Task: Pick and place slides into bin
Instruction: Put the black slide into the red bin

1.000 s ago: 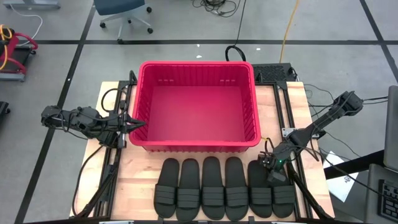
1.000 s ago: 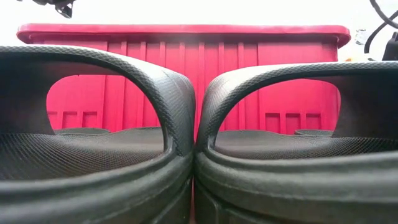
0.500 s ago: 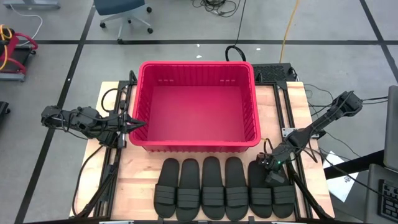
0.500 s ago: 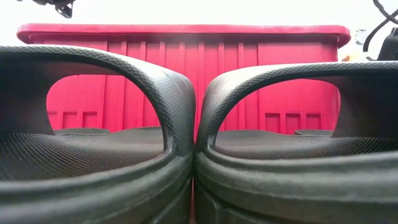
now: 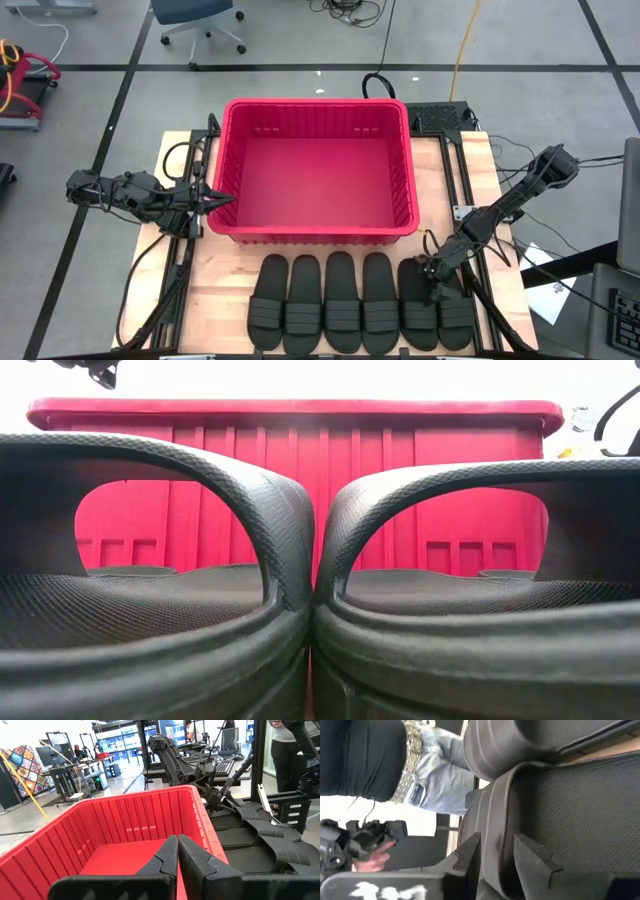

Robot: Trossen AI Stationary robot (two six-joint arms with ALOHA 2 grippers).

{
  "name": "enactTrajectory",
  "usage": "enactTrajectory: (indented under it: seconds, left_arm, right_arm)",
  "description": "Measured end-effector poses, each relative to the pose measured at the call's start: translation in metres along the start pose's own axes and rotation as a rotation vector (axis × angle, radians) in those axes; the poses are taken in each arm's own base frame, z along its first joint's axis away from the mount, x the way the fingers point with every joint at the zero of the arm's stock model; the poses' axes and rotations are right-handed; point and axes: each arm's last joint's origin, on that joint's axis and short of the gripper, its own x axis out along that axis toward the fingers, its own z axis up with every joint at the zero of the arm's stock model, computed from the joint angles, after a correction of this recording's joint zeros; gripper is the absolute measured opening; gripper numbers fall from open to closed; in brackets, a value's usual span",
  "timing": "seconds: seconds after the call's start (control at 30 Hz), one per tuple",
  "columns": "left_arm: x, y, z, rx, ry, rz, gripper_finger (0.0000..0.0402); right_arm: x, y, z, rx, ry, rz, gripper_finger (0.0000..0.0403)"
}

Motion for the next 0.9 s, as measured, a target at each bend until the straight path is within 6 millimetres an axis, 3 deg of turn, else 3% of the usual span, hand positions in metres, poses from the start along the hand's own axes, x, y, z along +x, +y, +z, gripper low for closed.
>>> enactTrajectory:
  seconds: [0.9]
  left_arm:
    - [0.0, 0.0, 0.0, 0.022, 0.0, 0.002, 0.0019]
  right_arm:
    - [0.012, 0.003, -0.01, -0.025, -0.019, -0.009, 0.0068]
